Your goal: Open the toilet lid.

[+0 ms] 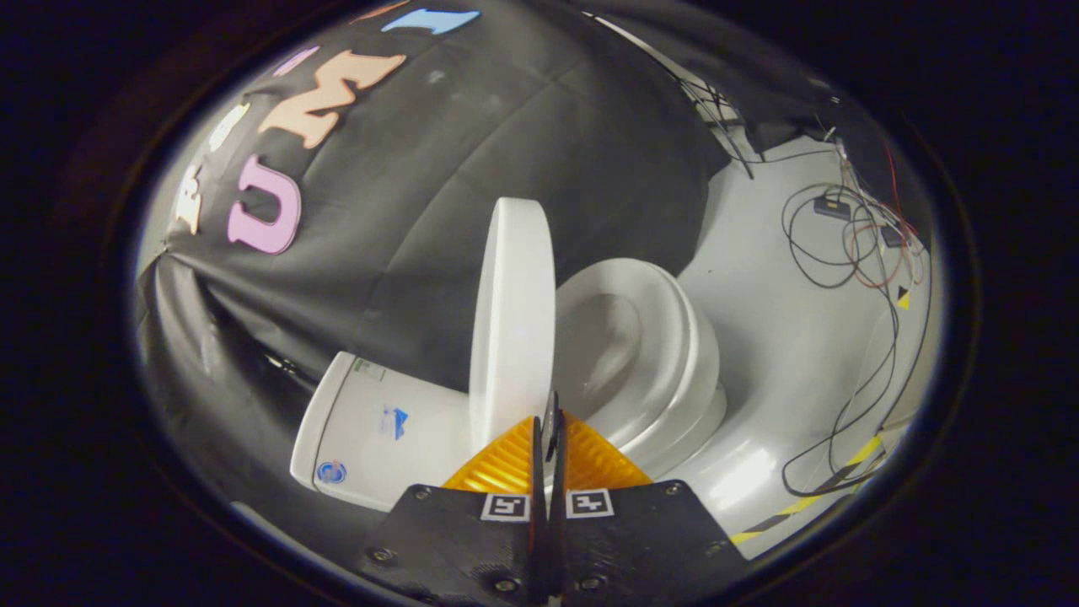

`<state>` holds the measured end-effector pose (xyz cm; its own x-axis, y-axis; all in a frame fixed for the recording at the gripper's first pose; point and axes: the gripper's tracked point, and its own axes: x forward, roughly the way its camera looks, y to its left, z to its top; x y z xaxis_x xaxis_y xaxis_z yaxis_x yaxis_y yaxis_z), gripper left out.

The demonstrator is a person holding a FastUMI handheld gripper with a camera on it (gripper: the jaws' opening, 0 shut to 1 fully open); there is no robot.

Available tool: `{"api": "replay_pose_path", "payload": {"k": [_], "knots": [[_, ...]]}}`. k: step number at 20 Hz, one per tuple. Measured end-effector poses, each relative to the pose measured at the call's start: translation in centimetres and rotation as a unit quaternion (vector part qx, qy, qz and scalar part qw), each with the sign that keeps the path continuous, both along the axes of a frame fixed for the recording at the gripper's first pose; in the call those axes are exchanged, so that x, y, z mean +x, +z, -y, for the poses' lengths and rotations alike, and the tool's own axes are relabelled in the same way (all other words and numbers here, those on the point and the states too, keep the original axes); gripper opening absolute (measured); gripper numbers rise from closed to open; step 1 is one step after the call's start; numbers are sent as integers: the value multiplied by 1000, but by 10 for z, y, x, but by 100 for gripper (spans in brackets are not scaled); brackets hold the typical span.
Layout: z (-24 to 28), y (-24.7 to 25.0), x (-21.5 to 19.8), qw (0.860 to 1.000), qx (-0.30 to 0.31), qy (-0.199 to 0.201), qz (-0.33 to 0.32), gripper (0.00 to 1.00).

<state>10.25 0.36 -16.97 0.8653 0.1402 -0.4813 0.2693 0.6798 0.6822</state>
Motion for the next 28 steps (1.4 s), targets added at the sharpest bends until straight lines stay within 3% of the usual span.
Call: {"api": "replay_pose_path", "payload": {"k": [9,16,22,28], "knots": [[-24,34,3,994,-100,16,26,1],[-22,43,10,992,-127,-3,30,1],[-50,71,9,965,-251,13,67,2],[-66,83,9,956,-282,15,82,2]]}}
